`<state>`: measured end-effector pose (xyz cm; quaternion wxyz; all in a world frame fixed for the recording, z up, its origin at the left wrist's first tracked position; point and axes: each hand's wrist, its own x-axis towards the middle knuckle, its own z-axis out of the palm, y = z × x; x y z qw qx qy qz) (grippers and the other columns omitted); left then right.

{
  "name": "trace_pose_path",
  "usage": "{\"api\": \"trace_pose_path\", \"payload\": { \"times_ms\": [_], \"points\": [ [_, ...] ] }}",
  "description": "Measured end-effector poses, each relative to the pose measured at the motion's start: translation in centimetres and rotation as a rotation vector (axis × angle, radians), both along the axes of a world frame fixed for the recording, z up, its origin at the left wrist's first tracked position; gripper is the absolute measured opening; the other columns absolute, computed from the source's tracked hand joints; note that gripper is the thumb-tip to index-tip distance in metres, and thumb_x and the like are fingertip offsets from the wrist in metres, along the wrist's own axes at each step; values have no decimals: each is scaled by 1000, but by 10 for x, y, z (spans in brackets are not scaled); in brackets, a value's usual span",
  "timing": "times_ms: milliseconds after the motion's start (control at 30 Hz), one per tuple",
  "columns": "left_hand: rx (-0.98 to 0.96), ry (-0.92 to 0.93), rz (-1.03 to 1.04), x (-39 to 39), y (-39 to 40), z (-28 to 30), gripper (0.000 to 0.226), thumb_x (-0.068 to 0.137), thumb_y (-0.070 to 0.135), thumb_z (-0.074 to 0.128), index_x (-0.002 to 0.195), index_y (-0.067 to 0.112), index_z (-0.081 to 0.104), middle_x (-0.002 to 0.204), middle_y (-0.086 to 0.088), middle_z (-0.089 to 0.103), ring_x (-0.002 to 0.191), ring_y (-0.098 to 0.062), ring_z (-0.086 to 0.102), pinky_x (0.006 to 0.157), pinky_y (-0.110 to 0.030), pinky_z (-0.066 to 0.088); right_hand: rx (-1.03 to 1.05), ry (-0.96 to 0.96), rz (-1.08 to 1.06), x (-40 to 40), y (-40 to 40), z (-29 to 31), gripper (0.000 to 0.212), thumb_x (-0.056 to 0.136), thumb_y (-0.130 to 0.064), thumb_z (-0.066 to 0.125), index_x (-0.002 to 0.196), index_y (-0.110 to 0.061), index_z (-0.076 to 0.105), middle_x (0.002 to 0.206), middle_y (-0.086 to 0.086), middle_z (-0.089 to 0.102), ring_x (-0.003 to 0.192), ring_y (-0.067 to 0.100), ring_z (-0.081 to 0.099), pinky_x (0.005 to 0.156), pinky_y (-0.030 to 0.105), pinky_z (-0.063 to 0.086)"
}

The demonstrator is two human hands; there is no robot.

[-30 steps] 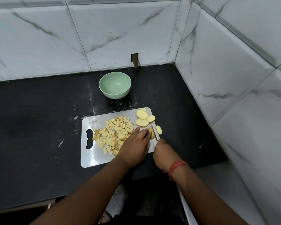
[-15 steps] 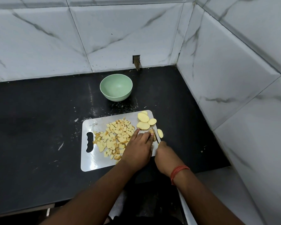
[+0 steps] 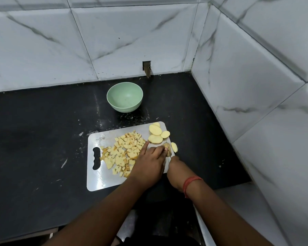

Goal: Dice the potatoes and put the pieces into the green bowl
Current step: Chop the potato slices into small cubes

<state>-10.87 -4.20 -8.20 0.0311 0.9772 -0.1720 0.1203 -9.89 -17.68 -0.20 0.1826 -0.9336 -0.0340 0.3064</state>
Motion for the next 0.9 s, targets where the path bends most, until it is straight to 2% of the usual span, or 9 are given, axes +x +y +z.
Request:
{"api": "trace_pose_path", "payload": {
  "times_ms": [133,233,300,367,467,533,600,767,900],
  "points": [
    [11,-14,-1,1,-1,2,45,98,34,48,137,14,62,136,-4,57,110,-25,61,118,-57,29,19,33,-5,-6,-7,-2,38,98,-9,41,135,2,36,123,21,55,112,35,57,58,22,32],
    [37,-15,-4,1,-3,2,47,99,34,46,138,13,61,142,-5,55,112,-26,60,117,-58,30,26,26,-13,-9,-10,-3,41,99,-8,40,138,0,33,126,22,54,111,34,57,57,17,25],
    [48,-18,-11,1,-3,3,46,99,34,49,137,13,62,143,-5,55,112,-26,60,117,-59,31,29,41,-11,-14,-12,-2,42,98,-8,40,139,-2,33,126,22,54,89,25,58,56,17,25],
    [48,-24,-17,1,-2,4,44,98,33,51,136,14,63,144,-4,55,111,-26,61,116,-59,33,23,58,-14,-20,-16,-5,41,98,-8,40,138,-4,34,123,22,55,63,10,37,55,18,26],
    [36,-16,-23,0,-3,6,43,100,32,48,135,14,64,150,-2,50,112,-25,60,118,-58,31,-11,90,22,-28,-23,-5,37,97,-8,42,134,-3,39,100,12,55,59,8,27,54,18,26],
    [25,-4,-36,0,-5,7,45,101,30,41,136,13,63,153,0,47,110,-23,58,120,-56,27,-52,116,20,-33,-29,-1,30,98,-8,41,128,-3,44,76,2,38,59,9,28,52,19,25],
    [10,13,-42,0,-6,9,50,101,29,34,138,11,61,152,2,48,110,-21,57,121,-54,24,-79,145,-6,-34,-34,10,18,100,-8,40,111,2,51,71,4,34,58,14,32,49,21,24],
    [-8,3,-49,2,-6,13,50,99,29,34,135,11,63,146,1,55,122,-21,53,121,-54,25,-105,132,90,-12,-59,29,24,100,-11,41,116,3,52,94,12,56,89,28,59,67,28,45],
    [-25,-11,-58,2,-5,13,50,98,30,34,134,13,65,143,1,57,123,-21,54,120,-54,28,40,-56,-26,9,-56,27,17,102,-23,42,110,-10,48,104,16,59,80,25,58,66,32,46]
  ]
}}
